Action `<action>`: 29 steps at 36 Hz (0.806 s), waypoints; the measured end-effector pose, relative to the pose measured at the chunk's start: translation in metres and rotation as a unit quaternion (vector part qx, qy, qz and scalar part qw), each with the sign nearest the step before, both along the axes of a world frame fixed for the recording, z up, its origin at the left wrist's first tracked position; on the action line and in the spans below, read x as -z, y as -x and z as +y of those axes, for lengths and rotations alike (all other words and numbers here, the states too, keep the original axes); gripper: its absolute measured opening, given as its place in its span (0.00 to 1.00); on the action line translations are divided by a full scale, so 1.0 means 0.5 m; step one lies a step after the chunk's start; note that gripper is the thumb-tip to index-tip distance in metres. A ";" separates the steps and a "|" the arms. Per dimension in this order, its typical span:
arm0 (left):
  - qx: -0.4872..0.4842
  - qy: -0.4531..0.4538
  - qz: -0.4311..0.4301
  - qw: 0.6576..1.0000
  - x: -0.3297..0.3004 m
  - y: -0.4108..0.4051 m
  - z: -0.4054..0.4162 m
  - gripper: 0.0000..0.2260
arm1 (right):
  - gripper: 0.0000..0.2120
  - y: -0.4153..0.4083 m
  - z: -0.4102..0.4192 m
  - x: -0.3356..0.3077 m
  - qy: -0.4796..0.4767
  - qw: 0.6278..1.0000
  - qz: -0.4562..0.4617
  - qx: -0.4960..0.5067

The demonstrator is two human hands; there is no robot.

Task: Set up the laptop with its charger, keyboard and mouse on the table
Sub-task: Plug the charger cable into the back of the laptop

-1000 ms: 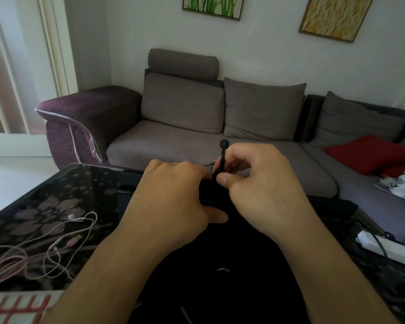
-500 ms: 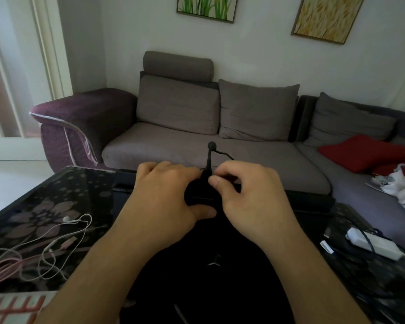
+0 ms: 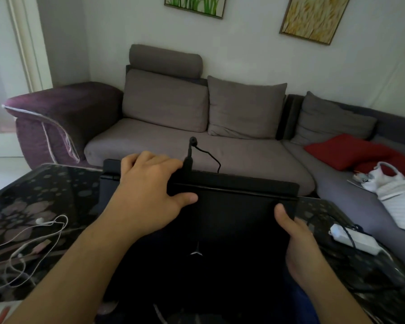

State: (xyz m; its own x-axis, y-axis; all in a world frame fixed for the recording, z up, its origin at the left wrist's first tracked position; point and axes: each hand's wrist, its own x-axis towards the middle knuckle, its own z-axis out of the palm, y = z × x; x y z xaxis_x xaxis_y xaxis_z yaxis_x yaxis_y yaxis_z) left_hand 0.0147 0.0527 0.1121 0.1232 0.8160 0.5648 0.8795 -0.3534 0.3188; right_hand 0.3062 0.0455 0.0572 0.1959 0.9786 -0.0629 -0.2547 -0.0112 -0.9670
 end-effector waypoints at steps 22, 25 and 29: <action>-0.055 0.355 0.040 0.932 0.148 -0.027 0.284 0.30 | 0.39 0.038 0.191 0.088 0.260 0.946 -0.192 0.038; -0.061 0.390 0.041 0.918 0.179 -0.029 0.295 0.30 | 0.37 0.042 0.207 0.113 0.291 0.926 -0.236 0.043; -0.064 0.401 0.016 0.914 0.197 -0.024 0.303 0.29 | 0.33 0.043 0.220 0.130 0.283 0.890 -0.353 0.048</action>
State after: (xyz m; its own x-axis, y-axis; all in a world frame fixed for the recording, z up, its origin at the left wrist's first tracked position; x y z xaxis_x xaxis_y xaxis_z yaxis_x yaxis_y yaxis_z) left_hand 0.0264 0.2042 0.0137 0.0041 0.9747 -0.2233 0.9105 0.0887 0.4039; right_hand 0.2846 0.1557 -0.0076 0.4639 0.8058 -0.3681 0.3890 -0.5586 -0.7325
